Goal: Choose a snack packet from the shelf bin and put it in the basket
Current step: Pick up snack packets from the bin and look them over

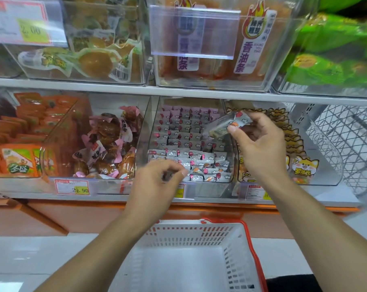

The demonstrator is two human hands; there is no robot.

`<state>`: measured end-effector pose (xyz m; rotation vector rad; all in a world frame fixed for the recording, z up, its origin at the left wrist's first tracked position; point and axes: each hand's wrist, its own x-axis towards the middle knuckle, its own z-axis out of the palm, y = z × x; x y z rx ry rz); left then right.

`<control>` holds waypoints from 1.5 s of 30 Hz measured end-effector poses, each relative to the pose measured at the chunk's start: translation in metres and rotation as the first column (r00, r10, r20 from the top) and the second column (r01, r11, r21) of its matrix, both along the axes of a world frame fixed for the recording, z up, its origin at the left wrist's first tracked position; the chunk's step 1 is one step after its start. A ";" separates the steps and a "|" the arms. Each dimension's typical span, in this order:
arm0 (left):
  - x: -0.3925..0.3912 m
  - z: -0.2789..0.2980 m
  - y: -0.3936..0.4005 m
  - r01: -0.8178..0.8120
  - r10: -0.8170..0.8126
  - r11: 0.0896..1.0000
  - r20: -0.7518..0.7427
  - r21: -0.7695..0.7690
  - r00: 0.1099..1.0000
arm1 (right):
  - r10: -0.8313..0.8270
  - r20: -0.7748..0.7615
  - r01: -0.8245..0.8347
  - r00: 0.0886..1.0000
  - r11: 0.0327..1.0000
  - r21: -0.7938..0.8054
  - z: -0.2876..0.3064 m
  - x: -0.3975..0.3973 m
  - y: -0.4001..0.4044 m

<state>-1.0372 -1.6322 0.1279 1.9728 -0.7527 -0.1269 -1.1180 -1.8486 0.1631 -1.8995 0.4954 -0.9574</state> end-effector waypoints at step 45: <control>-0.012 -0.005 0.002 0.009 -0.009 1.000 -0.005 -0.015 1.000 | -0.097 -0.059 0.086 0.994 0.983 -0.165 0.012 -0.022 0.022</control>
